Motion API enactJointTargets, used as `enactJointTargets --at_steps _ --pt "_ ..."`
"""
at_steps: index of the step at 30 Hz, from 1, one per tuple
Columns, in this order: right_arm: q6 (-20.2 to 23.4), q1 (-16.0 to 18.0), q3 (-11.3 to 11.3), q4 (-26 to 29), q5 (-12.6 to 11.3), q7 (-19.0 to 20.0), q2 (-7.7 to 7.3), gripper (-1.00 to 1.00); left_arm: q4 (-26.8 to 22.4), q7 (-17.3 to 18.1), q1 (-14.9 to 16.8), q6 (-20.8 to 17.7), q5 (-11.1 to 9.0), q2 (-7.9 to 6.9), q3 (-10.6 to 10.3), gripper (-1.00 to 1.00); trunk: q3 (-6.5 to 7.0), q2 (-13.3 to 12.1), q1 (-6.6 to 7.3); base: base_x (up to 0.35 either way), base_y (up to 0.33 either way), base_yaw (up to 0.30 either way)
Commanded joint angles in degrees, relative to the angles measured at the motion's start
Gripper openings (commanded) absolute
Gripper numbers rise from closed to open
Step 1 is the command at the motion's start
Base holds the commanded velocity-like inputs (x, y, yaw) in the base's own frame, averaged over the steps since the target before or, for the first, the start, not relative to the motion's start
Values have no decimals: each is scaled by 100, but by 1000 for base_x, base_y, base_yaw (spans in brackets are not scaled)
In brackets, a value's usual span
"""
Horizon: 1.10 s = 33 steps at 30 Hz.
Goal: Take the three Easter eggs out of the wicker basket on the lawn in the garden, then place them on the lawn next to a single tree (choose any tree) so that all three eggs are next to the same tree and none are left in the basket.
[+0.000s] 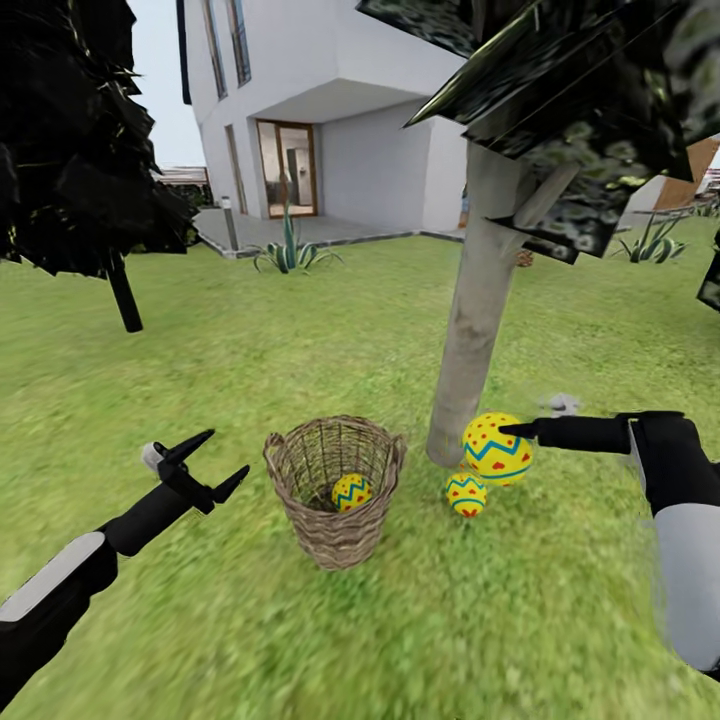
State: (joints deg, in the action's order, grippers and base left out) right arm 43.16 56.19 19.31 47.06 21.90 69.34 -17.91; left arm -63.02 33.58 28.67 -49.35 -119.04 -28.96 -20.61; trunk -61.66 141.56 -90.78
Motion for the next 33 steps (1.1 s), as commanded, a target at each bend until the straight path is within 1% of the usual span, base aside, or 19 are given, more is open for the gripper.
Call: enactJointTargets --at_steps 1,2,3,4,6,8,12,13,15,17,19,21,24,33 --pt "38 1 17 6 51 -156 -12 -100 -8 26 7 -14 -23 -5 -22 100 0 2 1 0 0 -240" --pt "31 -1 14 10 51 -488 -14 -100 -43 26 7 -14 -19 -5 -22 100 6 2 1 0 0 -242" --pt "24 -2 13 14 51 -724 -13 -100 -64 26 7 -14 -16 3 -22 100 11 2 1 0 0 -243" --pt "20 -3 12 23 51 -999 -6 -100 -78 26 7 -15 -15 65 -25 100 16 2 1 0 0 -243" --pt "15 -3 12 33 56 -1419 3 -100 -91 26 7 -15 -14 191 -30 100 26 2 1 0 0 -244" --pt "3 -3 11 38 58 -1943 9 -100 -95 26 7 -14 -8 278 -31 100 37 2 1 0 0 -244" --pt "-27 -3 -16 -5 77 -3051 50 -100 -96 -7 7 -14 -5 363 -31 100 56 2 1 0 0 -246" --pt "-31 -3 -20 -11 77 -3184 75 -100 -96 -61 9 -14 -5 377 -31 100 61 2 1 0 0 -251" --pt "-45 -3 -23 -20 98 -3383 232 -100 -96 -138 8 -14 -5 410 -31 100 69 2 1 0 0 -252" --pt "-58 -34 -29 -25 100 -3647 462 -100 -89 -155 8 -14 -5 483 -31 100 78 2 1 0 0 -255" --pt "-147 -104 -55 -18 96 -3875 600 -100 -88 -159 7 -14 -5 513 -31 100 86 2 1 0 0 -258" --pt "-191 -122 -65 -13 95 -3954 645 -100 -87 -159 7 -14 -5 516 -31 100 94 2 1 0 -7 -259" --pt "-202 -126 -72 -5 95 -3978 663 -100 -87 -159 7 -14 -5 522 -31 100 105 2 1 0 -90 -260" --pt "-209 -126 -75 -8 95 -3981 666 -100 -88 -160 7 -11 -5 523 -31 100 128 2 1 0 -328 -208"
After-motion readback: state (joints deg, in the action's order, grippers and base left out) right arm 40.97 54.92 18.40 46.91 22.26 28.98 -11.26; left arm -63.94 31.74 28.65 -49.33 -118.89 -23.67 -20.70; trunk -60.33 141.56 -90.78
